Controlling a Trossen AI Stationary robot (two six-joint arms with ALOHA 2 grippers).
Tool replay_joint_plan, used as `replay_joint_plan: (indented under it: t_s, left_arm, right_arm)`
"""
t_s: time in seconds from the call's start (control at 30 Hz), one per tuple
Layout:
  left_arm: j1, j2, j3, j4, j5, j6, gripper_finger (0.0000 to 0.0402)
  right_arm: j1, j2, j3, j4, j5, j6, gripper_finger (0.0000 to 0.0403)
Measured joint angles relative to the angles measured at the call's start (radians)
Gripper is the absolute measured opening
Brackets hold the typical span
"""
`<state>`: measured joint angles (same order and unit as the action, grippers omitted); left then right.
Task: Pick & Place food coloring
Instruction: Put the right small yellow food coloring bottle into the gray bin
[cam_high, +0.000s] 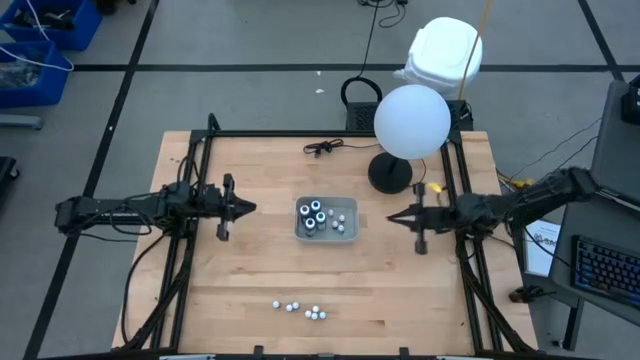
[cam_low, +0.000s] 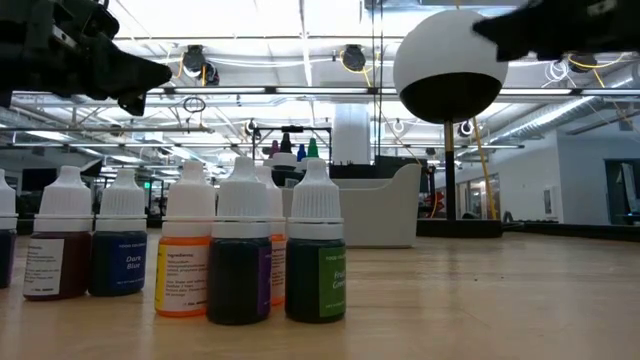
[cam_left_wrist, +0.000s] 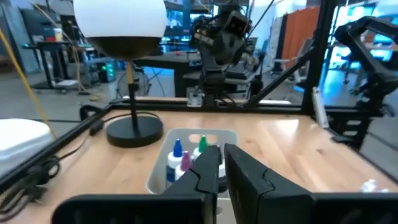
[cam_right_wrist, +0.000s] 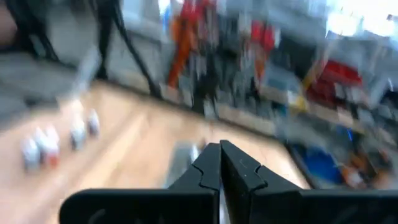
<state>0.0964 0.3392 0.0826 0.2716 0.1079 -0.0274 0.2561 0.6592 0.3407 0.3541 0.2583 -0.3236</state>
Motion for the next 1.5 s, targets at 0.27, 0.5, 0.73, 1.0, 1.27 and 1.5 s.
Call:
replay_joint_plan:
  t_s: [0.27,0.5,0.73,1.0,1.27,1.5]
  left_arm:
    - [0.0,0.001,0.0,0.003,0.025,-0.036,0.002]
    - [0.0,0.0,0.001,-0.032,0.023,-0.057,0.0004]
    - [0.0,0.001,0.001,-0.082,-0.001,-0.06,0.0026]
    - [0.0,0.001,0.001,-0.082,-0.07,-0.059,0.0025]
    - [0.0,0.001,0.001,-0.088,-0.077,-0.053,0.0004]
    - [-0.001,0.001,0.001,-0.093,-0.078,-0.046,0.0033]
  right_arm:
    - [0.164,0.47,0.387,-0.269,0.215,0.113,0.0]
    - [0.285,0.724,0.609,-0.306,0.213,0.132,0.0]
    - [0.315,0.897,0.718,-0.258,0.212,0.246,0.0]
    - [0.316,1.074,0.792,-0.179,0.12,0.313,0.0]
    - [0.316,1.21,0.794,0.008,-0.049,0.337,0.0034]
    - [0.317,1.299,0.794,0.047,-0.047,0.332,0.0108]
